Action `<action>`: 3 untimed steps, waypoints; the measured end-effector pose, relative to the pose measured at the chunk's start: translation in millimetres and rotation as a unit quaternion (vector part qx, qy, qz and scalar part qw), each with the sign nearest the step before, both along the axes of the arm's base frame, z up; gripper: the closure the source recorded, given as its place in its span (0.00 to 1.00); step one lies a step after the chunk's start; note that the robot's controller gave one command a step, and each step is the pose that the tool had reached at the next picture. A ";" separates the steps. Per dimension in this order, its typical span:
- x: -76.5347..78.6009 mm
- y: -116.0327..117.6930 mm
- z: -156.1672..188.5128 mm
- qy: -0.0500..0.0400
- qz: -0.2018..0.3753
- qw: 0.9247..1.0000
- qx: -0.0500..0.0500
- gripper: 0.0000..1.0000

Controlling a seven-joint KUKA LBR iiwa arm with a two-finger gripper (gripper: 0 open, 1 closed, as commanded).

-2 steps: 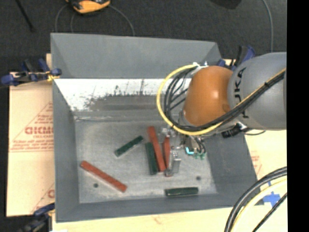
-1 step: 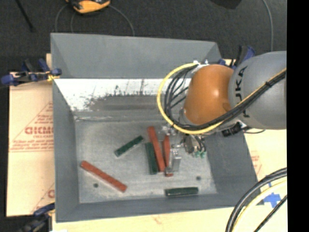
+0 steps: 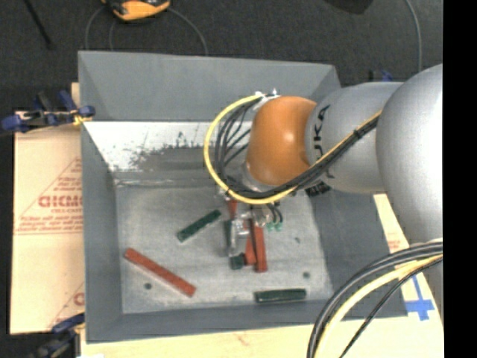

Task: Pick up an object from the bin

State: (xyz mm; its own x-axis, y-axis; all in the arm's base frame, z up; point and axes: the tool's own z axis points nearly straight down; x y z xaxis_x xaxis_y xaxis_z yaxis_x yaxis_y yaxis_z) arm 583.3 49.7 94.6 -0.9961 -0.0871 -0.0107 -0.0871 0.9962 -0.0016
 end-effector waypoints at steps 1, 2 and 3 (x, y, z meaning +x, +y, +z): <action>6.6 -23.5 0.9 0.004 0.163 0.987 -0.001 0.00; 14.3 -9.0 5.0 0.002 0.212 0.977 -0.001 0.00; 35.5 13.1 -11.2 0.002 0.072 0.997 0.001 0.00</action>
Offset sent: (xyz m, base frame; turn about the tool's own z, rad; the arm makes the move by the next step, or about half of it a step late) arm 0.0242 0.0457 0.0054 0.1321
